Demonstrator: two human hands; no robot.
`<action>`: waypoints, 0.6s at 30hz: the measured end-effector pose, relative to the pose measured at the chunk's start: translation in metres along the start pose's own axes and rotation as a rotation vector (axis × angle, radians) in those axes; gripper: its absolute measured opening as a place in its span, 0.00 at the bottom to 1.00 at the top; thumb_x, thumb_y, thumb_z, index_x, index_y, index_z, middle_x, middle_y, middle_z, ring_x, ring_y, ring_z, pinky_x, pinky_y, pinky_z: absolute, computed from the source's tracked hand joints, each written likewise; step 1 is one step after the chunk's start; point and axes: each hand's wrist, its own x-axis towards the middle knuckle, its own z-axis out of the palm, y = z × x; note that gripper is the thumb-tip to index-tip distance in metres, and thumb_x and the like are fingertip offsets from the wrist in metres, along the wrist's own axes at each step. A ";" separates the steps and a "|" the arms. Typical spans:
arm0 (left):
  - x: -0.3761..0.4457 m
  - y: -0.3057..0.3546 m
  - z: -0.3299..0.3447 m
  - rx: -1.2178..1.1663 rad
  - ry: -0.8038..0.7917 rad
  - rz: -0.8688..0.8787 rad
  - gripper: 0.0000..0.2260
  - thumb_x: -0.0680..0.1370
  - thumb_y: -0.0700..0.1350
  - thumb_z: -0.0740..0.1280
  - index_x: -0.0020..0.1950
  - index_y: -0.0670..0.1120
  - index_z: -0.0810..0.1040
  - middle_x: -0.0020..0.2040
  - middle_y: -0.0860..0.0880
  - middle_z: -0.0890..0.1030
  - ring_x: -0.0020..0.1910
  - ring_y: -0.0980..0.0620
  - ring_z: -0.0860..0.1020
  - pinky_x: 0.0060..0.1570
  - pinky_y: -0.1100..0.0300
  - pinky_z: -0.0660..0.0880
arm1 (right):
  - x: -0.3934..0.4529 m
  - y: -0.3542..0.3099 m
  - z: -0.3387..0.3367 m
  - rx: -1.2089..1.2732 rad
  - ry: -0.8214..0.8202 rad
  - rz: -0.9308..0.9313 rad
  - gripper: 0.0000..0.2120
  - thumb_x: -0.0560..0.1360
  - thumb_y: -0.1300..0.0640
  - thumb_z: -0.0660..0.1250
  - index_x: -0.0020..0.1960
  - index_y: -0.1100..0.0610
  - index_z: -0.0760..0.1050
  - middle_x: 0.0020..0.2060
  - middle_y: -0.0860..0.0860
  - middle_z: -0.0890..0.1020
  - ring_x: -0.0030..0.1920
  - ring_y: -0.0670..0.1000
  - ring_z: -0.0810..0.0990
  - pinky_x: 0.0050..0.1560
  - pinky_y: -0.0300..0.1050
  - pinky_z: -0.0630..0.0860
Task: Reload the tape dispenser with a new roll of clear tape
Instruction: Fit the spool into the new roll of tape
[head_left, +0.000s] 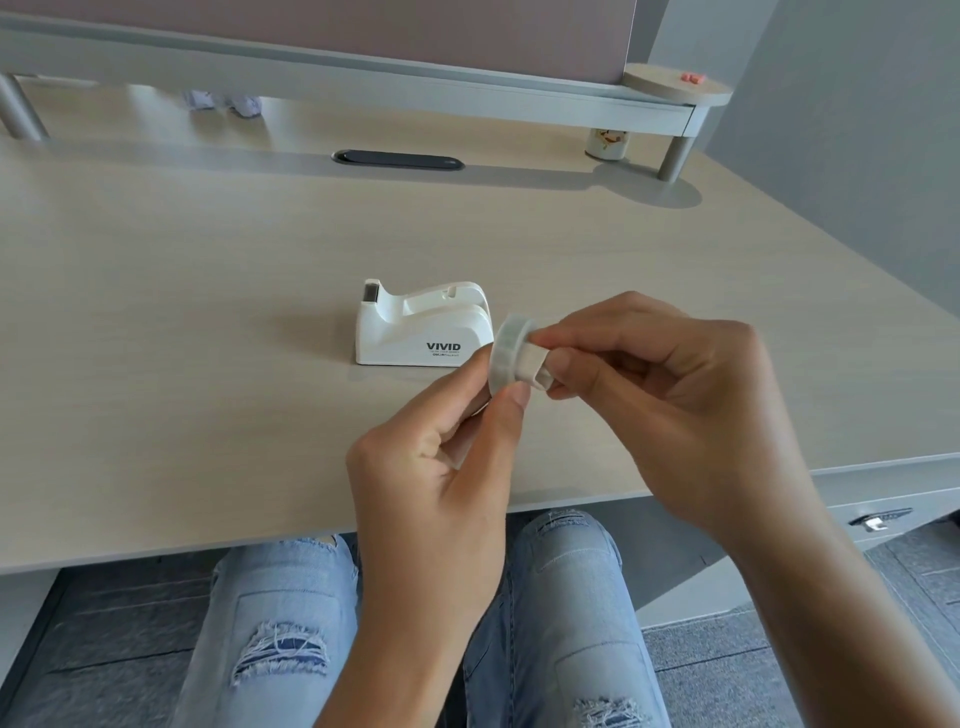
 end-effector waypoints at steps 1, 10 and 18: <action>0.000 0.000 0.000 -0.003 -0.005 -0.009 0.12 0.80 0.36 0.71 0.62 0.46 0.86 0.52 0.58 0.90 0.53 0.64 0.86 0.57 0.66 0.79 | 0.000 0.000 -0.001 -0.007 -0.008 -0.012 0.08 0.76 0.70 0.74 0.52 0.61 0.87 0.46 0.55 0.87 0.42 0.55 0.87 0.49 0.50 0.86; 0.011 0.001 -0.007 -0.205 -0.081 -0.191 0.11 0.79 0.35 0.71 0.56 0.46 0.88 0.50 0.51 0.91 0.52 0.56 0.87 0.61 0.53 0.82 | 0.001 0.009 -0.005 -0.102 -0.086 -0.098 0.10 0.78 0.70 0.73 0.55 0.60 0.87 0.48 0.57 0.84 0.50 0.54 0.86 0.54 0.41 0.80; 0.006 0.001 0.003 -0.218 0.024 -0.135 0.11 0.79 0.33 0.70 0.57 0.44 0.87 0.50 0.52 0.91 0.53 0.55 0.88 0.59 0.58 0.82 | -0.008 0.005 0.010 0.268 0.169 0.167 0.05 0.72 0.62 0.77 0.47 0.61 0.87 0.38 0.58 0.89 0.35 0.52 0.86 0.41 0.42 0.84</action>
